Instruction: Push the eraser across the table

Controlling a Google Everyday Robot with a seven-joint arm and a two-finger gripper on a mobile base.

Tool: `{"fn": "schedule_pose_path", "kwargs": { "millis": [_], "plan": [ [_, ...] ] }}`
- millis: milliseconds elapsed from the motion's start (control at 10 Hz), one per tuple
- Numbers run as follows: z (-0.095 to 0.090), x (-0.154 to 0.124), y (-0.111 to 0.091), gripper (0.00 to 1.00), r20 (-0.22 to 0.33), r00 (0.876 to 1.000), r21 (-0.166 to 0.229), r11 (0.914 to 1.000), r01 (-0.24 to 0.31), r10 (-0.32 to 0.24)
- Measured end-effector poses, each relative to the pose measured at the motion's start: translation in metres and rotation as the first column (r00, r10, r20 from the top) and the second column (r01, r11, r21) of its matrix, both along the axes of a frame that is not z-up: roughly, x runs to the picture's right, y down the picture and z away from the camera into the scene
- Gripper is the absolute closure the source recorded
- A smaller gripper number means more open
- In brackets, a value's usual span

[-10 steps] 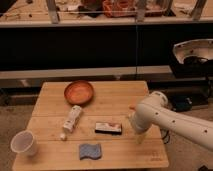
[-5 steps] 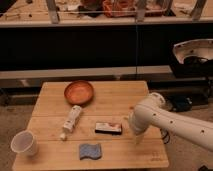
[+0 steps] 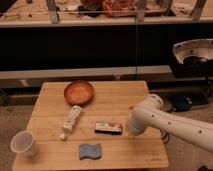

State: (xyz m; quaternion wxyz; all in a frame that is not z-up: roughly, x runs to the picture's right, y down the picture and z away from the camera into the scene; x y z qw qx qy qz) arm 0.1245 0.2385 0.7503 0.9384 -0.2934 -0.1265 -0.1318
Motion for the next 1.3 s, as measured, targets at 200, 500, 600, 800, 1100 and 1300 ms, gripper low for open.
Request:
{"fn": "schedule_pose_path", "kwargs": {
  "millis": [200,500,600,800,1100,1300],
  "plan": [
    [0.006,-0.003,0.005,0.99,0.012,1.0,-0.004,1.0,0.0,0.0],
    [0.016,-0.022,0.0,1.0,0.033,0.999,-0.007,0.9997,0.022,-0.022],
    [0.019,-0.031,-0.002,1.0,0.04,0.999,-0.009,0.9995,0.029,-0.029],
    [0.023,-0.044,-0.006,1.0,0.054,0.997,-0.006,0.9989,0.047,-0.046],
    [0.026,-0.06,-0.006,1.0,0.076,0.994,0.003,0.9973,0.073,-0.073],
    [0.029,-0.077,-0.007,1.0,0.096,0.99,0.012,0.9948,0.101,-0.102]
  ]
}}
